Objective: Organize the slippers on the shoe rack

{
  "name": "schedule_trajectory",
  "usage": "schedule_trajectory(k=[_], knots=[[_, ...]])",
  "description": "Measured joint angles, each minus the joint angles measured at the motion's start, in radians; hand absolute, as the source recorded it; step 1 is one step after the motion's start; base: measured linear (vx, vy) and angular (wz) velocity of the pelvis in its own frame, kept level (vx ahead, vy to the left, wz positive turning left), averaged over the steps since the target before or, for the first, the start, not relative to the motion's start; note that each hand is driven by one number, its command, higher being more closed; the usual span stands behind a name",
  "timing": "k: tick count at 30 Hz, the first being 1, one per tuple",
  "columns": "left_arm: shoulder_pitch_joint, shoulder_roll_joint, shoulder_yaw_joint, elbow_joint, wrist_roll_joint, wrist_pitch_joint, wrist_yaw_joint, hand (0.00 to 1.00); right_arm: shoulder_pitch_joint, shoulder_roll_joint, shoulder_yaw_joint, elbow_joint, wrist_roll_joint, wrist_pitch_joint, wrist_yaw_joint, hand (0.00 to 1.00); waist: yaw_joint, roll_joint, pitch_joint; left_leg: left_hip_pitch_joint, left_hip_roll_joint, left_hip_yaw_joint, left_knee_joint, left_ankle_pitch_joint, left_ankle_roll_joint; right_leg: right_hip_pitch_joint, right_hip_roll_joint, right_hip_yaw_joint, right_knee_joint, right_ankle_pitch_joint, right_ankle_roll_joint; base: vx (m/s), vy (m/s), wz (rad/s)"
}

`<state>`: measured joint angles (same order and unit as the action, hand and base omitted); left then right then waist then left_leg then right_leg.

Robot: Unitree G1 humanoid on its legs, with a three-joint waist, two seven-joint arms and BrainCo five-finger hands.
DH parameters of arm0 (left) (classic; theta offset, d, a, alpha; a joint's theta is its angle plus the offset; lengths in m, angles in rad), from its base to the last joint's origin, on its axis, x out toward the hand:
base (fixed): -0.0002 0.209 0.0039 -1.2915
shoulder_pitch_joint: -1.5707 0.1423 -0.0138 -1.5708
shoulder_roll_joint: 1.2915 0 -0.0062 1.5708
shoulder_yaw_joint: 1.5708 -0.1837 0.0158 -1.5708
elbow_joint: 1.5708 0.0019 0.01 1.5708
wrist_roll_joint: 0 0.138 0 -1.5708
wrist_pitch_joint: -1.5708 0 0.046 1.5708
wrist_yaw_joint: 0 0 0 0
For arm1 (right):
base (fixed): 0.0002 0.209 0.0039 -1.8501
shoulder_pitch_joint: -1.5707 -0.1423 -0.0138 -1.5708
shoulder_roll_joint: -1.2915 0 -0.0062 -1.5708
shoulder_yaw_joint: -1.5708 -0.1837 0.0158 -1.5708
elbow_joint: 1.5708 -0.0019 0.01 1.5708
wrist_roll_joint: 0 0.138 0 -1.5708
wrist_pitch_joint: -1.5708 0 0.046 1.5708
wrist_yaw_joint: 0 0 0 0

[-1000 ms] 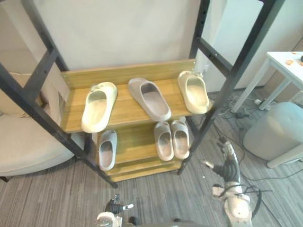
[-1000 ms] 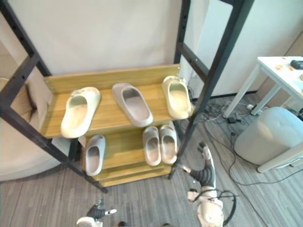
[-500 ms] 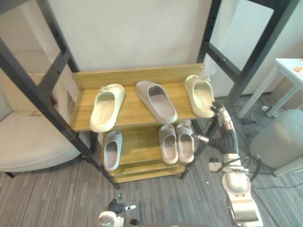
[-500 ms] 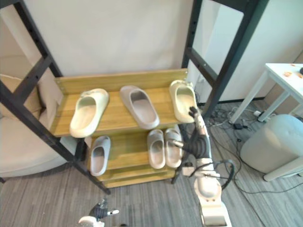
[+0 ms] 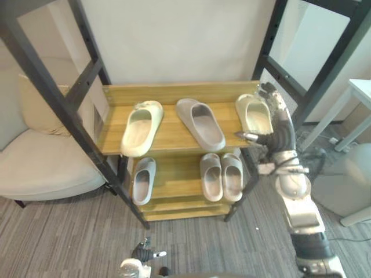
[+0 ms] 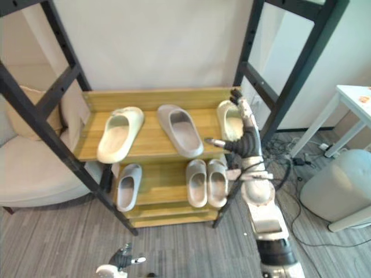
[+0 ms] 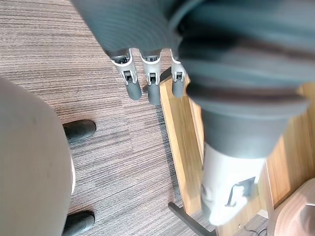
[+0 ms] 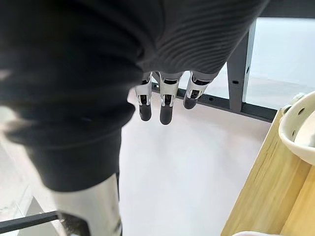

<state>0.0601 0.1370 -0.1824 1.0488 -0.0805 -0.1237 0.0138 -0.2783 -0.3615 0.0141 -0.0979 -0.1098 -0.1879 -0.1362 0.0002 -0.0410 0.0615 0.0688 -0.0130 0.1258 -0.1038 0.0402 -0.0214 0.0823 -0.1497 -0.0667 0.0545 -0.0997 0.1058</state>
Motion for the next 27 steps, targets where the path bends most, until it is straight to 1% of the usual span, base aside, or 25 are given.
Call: schedule_trajectory(k=[4, 7, 11, 15, 20, 23, 27], knots=[[0.001, 0.005, 0.001, -0.001, -0.001, 0.0, 0.0, 0.0, -0.098, -0.008, 0.001, 0.124, -0.002, 0.024, -0.005, 0.0, 0.009, -0.005, 0.003, -0.002, -0.001, -0.004, 0.0, 0.0, 0.0, 0.005, -0.001, -0.006, -0.015, 0.003, 0.001, -0.01, -0.009, 0.05], [0.001, 0.006, 0.001, -0.005, -0.002, 0.0, 0.0, 0.0, -0.136, -0.031, 0.003, 0.176, -0.005, 0.039, -0.013, 0.0, 0.011, -0.007, 0.004, -0.011, -0.004, -0.013, 0.0, 0.001, 0.001, 0.009, -0.002, -0.017, -0.026, 0.009, 0.002, 0.02, -0.01, 0.09], [0.001, 0.009, 0.001, -0.018, -0.002, -0.001, -0.001, 0.0, -0.198, -0.051, 0.005, 0.273, -0.007, 0.045, -0.023, 0.0, 0.015, -0.007, 0.023, -0.016, -0.006, -0.027, 0.001, 0.004, 0.002, 0.013, -0.003, -0.035, -0.03, 0.009, 0.003, 0.02, -0.016, 0.12], [0.001, 0.008, 0.004, -0.022, -0.002, -0.003, 0.0, 0.0, -0.227, -0.052, 0.015, 0.317, -0.006, 0.054, -0.023, 0.0, 0.018, -0.006, 0.032, -0.018, -0.007, -0.031, 0.0, 0.004, 0.002, 0.016, -0.004, -0.04, -0.035, 0.01, 0.002, 0.0, -0.006, 0.02], [0.001, 0.009, 0.009, -0.038, -0.005, -0.005, 0.0, 0.0, -0.233, -0.067, 0.03, 0.334, -0.006, 0.056, -0.023, 0.0, 0.02, -0.004, 0.058, -0.022, -0.01, -0.042, 0.0, 0.005, 0.002, 0.018, -0.006, -0.051, -0.037, 0.01, 0.002, -0.02, -0.011, 0.06], [0.001, 0.009, 0.01, -0.04, -0.016, -0.008, 0.0, 0.0, -0.258, -0.072, 0.031, 0.401, -0.006, 0.063, -0.021, 0.0, 0.023, -0.004, 0.063, -0.029, -0.011, -0.052, 0.0, 0.006, 0.002, 0.019, -0.007, -0.062, -0.041, 0.01, 0.002, 0.0, -0.014, 0.09], [0.001, 0.01, 0.012, -0.049, -0.022, -0.018, 0.0, 0.0, -0.286, -0.073, 0.045, 0.408, -0.005, 0.063, -0.01, 0.0, 0.026, -0.002, 0.082, -0.03, -0.011, -0.051, 0.0, 0.006, 0.002, 0.019, -0.007, -0.063, -0.042, 0.01, 0.003, 0.0, 0.0, 0.0]])
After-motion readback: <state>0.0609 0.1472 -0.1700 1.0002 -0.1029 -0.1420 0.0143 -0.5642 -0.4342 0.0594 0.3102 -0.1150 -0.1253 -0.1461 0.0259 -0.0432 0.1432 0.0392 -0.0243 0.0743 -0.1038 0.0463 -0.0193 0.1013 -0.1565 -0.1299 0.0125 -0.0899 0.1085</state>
